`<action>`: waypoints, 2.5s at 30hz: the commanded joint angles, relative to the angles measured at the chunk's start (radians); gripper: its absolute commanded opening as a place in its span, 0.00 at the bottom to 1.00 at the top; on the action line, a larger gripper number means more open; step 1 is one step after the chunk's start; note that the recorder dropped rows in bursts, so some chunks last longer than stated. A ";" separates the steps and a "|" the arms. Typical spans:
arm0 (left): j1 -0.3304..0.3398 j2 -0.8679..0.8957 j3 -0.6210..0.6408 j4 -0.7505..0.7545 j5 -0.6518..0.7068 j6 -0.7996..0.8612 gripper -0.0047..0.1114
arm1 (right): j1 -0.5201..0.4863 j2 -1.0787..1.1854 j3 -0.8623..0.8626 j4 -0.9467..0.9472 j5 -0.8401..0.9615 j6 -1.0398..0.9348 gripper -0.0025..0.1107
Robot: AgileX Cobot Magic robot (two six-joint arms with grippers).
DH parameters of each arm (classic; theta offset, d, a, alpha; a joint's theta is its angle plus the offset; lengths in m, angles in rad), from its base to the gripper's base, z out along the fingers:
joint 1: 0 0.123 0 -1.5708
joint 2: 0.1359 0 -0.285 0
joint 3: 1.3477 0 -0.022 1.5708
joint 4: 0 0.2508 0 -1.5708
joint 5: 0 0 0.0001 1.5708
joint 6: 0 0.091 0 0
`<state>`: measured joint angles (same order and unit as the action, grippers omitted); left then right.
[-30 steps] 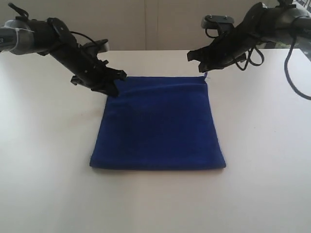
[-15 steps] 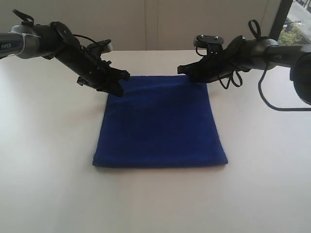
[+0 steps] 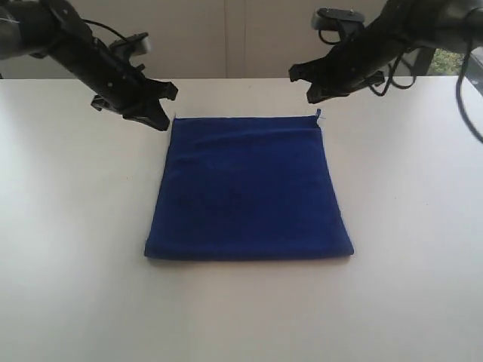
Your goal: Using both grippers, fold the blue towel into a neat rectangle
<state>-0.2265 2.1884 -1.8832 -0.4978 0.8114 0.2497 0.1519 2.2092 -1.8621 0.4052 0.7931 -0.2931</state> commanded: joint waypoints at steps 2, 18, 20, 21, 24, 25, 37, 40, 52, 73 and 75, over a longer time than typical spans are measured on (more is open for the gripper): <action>0.000 -0.096 0.059 0.088 0.164 -0.078 0.04 | -0.010 -0.115 0.086 -0.172 0.164 0.151 0.02; -0.195 -0.419 0.661 0.041 -0.115 0.019 0.04 | 0.168 -0.540 0.835 -0.088 -0.129 0.159 0.02; -0.220 -0.409 0.702 0.037 -0.176 0.019 0.04 | 0.186 -0.540 0.886 -0.076 -0.189 0.159 0.02; -0.230 -0.402 0.727 0.032 -0.204 0.019 0.04 | 0.194 -0.538 0.909 -0.064 -0.231 0.159 0.02; -0.246 -0.396 0.771 0.032 -0.282 0.017 0.04 | 0.206 -0.526 0.954 -0.061 -0.298 0.159 0.02; -0.246 -0.396 0.786 0.032 -0.304 0.017 0.04 | 0.206 -0.522 0.958 -0.061 -0.312 0.159 0.02; -0.244 -0.343 0.828 0.032 -0.408 -0.017 0.04 | 0.206 -0.379 0.966 -0.066 -0.350 0.165 0.02; -0.244 -0.314 0.828 0.036 -0.390 -0.019 0.04 | 0.206 -0.355 0.967 -0.066 -0.344 0.167 0.02; -0.244 -0.304 0.828 0.048 -0.369 -0.033 0.04 | 0.206 -0.416 0.967 -0.066 -0.333 0.167 0.02; -0.244 -0.304 0.828 0.267 -0.204 -0.205 0.04 | 0.271 -0.373 0.967 -0.036 -0.221 0.167 0.02; -0.244 -0.304 0.828 0.274 -0.202 -0.211 0.04 | 0.271 -0.373 0.967 -0.036 -0.197 0.167 0.02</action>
<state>-0.4669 1.8676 -1.0758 -0.2894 0.5293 0.0570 0.4156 1.8219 -0.9053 0.3610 0.5237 -0.1298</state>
